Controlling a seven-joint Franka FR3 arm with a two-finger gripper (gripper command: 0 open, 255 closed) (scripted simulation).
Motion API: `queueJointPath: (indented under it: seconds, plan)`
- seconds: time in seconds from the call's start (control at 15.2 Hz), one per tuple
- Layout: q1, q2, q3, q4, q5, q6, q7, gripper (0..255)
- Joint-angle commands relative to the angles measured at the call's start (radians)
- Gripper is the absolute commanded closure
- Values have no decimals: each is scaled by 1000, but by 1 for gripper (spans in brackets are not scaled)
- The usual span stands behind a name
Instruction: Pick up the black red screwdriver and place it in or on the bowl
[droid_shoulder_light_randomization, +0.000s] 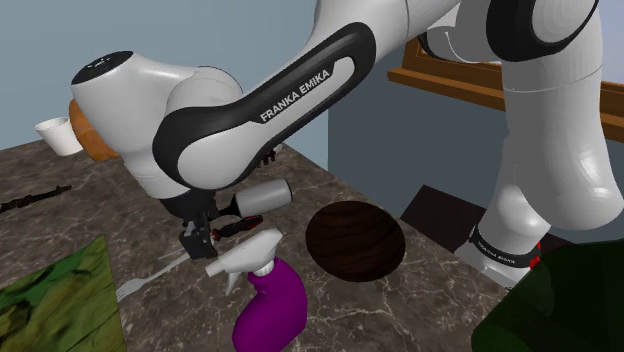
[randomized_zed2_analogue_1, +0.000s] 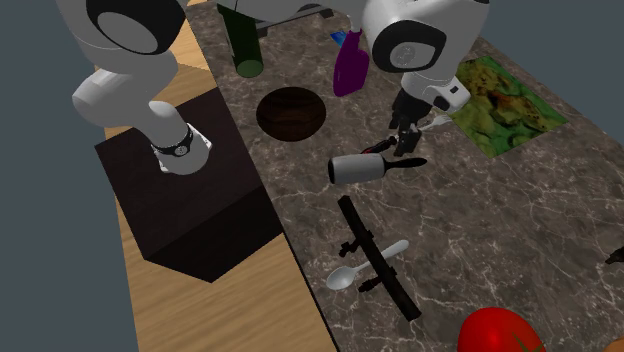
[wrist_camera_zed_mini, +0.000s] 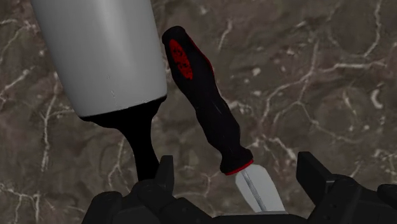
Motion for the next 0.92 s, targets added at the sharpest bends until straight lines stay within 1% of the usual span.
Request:
queueJointPath:
  seconds: [0.0, 0.59, 0.86]
  plan:
    - [0, 0, 0, 0, 0, 0, 0, 255]
    - [0, 0, 0, 0, 0, 0, 0, 255]
    - [0, -16, 5, 32, 10, -45, -10, 255]
